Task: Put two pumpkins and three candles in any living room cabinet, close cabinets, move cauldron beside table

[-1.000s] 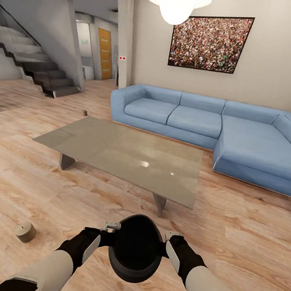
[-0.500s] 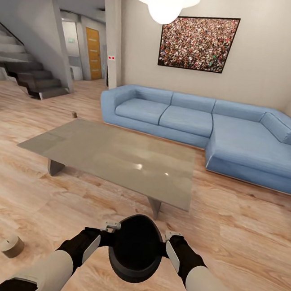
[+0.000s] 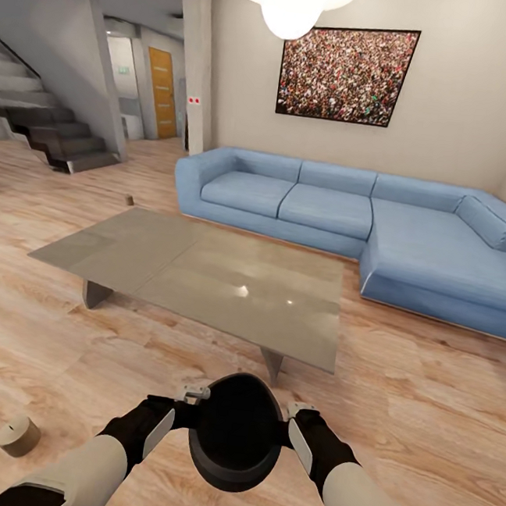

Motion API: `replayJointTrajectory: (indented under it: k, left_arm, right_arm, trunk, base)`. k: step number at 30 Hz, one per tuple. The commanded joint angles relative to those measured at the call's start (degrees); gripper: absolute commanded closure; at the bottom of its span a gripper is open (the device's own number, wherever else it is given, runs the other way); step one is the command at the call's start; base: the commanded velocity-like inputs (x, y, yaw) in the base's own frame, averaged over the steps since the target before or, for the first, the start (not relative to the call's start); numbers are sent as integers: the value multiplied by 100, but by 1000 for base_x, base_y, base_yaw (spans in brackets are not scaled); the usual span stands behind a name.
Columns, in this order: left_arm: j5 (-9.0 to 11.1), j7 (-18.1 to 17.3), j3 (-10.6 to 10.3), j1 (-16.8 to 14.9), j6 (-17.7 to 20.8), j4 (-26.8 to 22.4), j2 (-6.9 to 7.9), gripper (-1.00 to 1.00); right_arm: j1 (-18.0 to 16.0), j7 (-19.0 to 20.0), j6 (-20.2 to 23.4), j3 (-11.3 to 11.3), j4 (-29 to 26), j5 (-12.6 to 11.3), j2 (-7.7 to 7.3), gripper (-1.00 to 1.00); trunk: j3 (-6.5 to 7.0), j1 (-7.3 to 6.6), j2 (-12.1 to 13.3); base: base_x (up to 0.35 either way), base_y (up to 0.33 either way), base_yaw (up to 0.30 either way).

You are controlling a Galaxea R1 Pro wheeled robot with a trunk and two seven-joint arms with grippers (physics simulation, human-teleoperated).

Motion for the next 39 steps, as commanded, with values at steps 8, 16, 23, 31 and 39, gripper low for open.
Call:
replayJointTrajectory:
  k: [8, 16, 23, 31, 39]
  left_arm:
    - [170, -91, -16, -2, 41, -6, 12, 100]
    - [168, -87, -16, -2, 41, -6, 12, 100]
    - [170, -90, -16, -2, 41, -6, 10, 100]
    - [169, -91, -16, -2, 41, -6, 11, 100]
    - [166, -91, -16, -2, 41, -6, 12, 100]
  right_arm:
    - [-5, 215, 6, 6, -122, -210, -7, 100]
    - [-5, 215, 6, 0, -122, -210, -13, 100]
    - [-5, 215, 6, -2, -122, -210, -15, 100]
    - [-5, 215, 6, -2, -122, -210, -15, 100]
    - [0, 218, 5, -5, -122, -210, -15, 100]
  trunk:
    - [-149, 175, -325]
    - [-292, 351, -646]
    - [-418, 504, -927]
    - [-562, 680, -1248]
    - [-705, 856, -1568]
  base:
    - [1, 0, 0]
    - [0, 0, 0]
    - [0, 0, 0]
    - [0, 0, 0]
    - [0, 0, 0]
